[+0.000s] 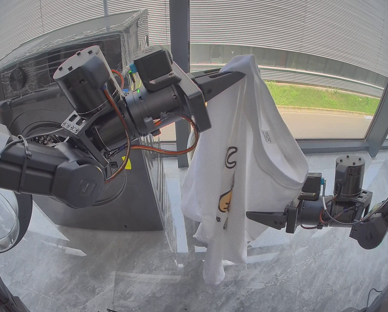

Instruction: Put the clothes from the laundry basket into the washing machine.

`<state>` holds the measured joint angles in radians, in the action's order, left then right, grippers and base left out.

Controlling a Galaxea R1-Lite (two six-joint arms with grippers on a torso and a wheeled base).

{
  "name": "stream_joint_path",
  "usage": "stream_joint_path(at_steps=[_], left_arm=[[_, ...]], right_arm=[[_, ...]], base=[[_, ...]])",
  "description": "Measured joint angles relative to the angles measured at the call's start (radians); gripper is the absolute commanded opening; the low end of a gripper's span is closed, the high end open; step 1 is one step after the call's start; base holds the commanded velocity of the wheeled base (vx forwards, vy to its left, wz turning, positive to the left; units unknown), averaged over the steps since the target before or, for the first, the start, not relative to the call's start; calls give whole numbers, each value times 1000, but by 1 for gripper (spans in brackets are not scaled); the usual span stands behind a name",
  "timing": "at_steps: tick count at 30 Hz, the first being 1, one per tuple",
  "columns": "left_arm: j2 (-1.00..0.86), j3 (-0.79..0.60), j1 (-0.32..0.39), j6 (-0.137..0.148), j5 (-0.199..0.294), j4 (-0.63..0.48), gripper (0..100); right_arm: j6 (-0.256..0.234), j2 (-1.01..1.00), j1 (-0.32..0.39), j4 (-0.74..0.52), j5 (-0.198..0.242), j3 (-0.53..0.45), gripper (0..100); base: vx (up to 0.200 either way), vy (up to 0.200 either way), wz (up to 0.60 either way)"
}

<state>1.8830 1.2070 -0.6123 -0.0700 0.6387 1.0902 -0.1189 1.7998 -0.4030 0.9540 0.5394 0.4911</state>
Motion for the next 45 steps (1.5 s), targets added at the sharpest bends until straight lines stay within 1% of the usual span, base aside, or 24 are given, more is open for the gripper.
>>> stream_joint_path(at_steps=[5,13,20,27,31,36,41,45], left_arm=[[-1,48,-26,0,-9,-29,0],[-2,120,-68,1,-18,-93,0],[-2,150,-82,2,-27,-101,0],[-2,155,-86,1,-32,-103,0],[-2,156,-88,2,-33,-103,0],[-5,158,-92,1,-35,-123,0],[-13,166,-93,1,-36,-138,0],[-17,171,-94,1,-36,-143,0]], right_arm=[[-2,50,3,0,2,39,100],[0,109,3,0,5,61,100],[3,145,-72,10,16,88,100],[-2,206,-113,55,7,198,100],[-12,243,-116,62,-26,255,100],[-28,297,-114,62,-82,309,100],[-74,333,-114,71,-117,353,100],[-106,351,-113,81,-155,383,100]], base=[[0,0,0],[0,0,0],[0,0,0],[0,0,0],[0,0,0],[0,0,0],[0,0,0],[0,0,0]])
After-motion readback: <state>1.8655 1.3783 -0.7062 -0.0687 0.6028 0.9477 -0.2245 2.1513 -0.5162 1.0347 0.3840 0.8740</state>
